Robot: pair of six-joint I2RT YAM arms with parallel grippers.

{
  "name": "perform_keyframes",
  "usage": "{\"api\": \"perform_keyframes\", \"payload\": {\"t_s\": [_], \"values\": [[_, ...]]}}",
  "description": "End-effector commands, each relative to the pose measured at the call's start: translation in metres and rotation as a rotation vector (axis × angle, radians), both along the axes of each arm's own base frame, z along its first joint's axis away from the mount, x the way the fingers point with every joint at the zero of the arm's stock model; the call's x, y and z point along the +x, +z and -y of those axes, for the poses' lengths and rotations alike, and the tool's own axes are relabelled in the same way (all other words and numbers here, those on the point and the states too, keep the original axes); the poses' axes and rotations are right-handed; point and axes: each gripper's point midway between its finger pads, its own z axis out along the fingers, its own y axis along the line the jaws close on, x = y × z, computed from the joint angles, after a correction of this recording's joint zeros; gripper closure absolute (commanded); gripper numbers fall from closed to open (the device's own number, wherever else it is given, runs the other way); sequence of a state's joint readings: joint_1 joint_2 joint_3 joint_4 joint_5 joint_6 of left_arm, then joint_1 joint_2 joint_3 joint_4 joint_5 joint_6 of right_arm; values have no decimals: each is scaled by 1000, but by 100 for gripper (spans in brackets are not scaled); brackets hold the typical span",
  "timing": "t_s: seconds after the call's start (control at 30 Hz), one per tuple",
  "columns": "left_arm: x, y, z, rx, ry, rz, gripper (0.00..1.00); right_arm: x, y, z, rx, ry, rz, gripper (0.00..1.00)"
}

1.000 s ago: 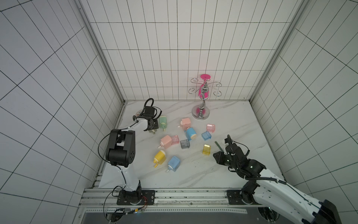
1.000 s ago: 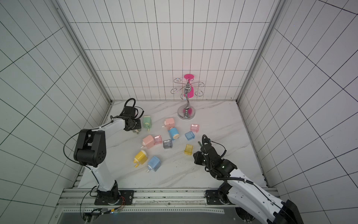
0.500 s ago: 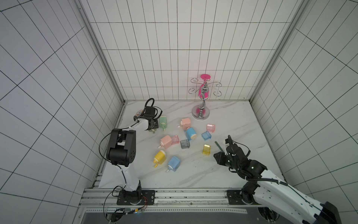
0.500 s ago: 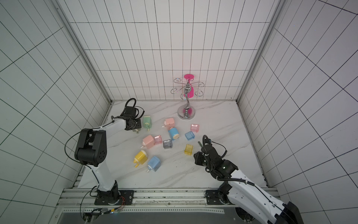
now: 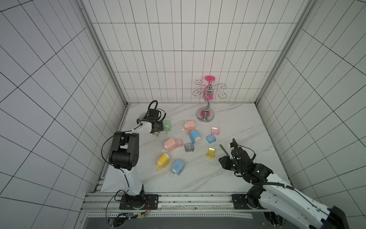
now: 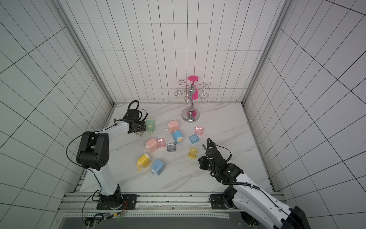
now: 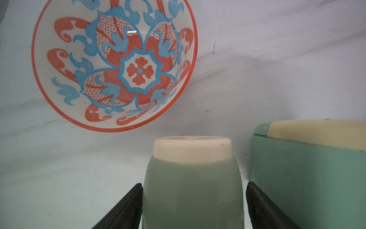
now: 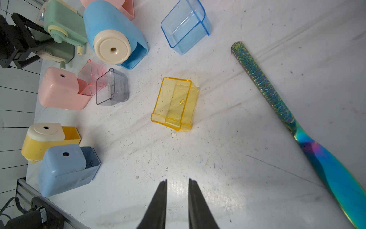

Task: Put the tray back into the pencil sharpener
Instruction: Place the pencil sharpener at the center of the board, then pick up the container from the center of the board.

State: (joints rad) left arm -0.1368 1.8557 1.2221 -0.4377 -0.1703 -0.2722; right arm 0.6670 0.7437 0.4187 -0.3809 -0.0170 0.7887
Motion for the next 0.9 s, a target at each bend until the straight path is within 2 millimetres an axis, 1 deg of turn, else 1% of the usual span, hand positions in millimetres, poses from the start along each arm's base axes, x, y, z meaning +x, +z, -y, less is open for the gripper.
{"api": "perform_keyframes", "payload": {"t_s": [0.0, 0.07, 0.2, 0.27, 0.43, 0.53, 0.63, 0.73, 0.87], "values": [[0, 28, -3, 23, 15, 75, 16, 5, 18, 1, 5, -6, 32, 77], [-5, 48, -7, 36, 22, 119, 16, 5, 18, 1, 5, -5, 34, 77], [-23, 94, -8, 66, 16, 240, 16, 5, 18, 0, -5, 7, 35, 76], [-33, 118, -1, 60, -24, 308, 16, 6, 18, -1, -8, 14, 32, 75], [-63, 169, 33, -12, -251, 457, 18, 5, 16, -6, -19, 49, 22, 75], [-82, 188, 53, -53, -384, 543, 19, 4, 16, -8, -19, 69, 19, 75], [-98, 202, 71, -56, -482, 612, 19, 3, 15, -7, -28, 76, 20, 75], [-109, 208, 87, -45, -559, 636, 20, 3, 12, -7, -37, 78, 12, 75], [-124, 208, 108, -8, -691, 631, 20, 3, 8, -7, -57, 82, -12, 75]]}}
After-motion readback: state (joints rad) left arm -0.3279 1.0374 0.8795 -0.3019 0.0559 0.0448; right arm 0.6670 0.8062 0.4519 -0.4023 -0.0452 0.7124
